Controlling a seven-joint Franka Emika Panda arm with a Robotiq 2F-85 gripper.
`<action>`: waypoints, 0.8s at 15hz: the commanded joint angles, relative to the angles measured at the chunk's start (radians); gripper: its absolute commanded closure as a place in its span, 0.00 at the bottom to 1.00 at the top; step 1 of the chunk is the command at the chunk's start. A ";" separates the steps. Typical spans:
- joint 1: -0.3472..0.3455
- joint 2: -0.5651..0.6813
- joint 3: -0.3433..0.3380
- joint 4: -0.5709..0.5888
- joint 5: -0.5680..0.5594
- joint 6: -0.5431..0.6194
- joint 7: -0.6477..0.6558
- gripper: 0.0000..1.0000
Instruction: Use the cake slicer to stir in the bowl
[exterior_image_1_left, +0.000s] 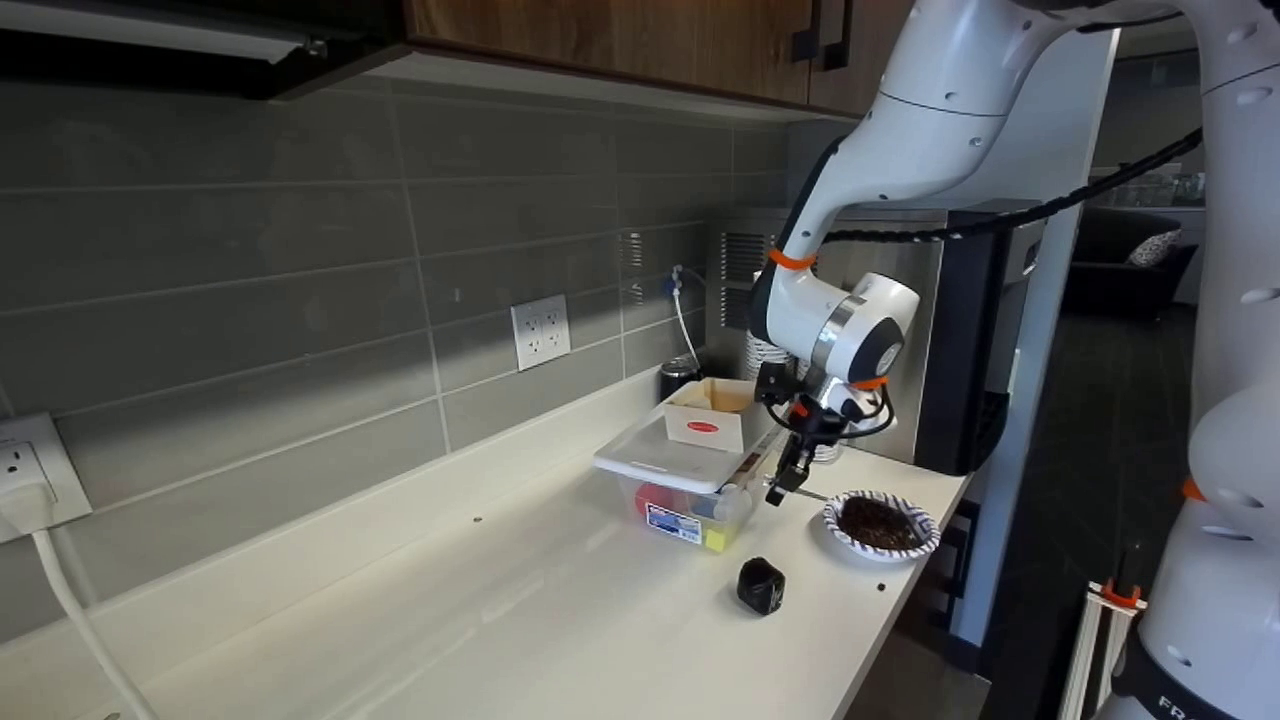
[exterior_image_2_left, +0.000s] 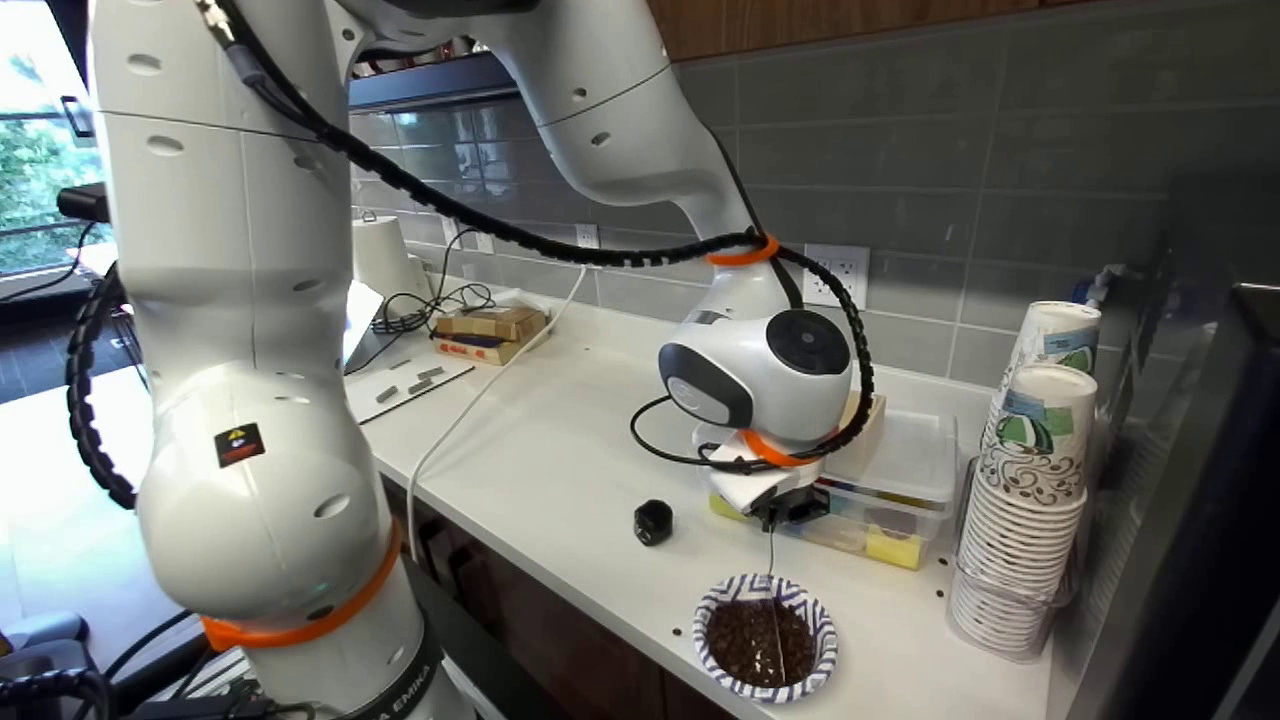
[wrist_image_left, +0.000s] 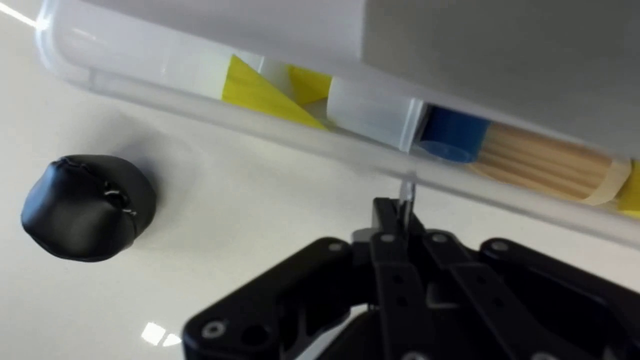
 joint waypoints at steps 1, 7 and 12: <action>-0.008 -0.062 -0.068 -0.013 -0.043 -0.091 0.022 0.99; -0.029 -0.147 -0.130 -0.006 -0.076 -0.207 0.037 0.99; -0.073 -0.196 -0.169 0.006 -0.041 -0.363 0.033 0.99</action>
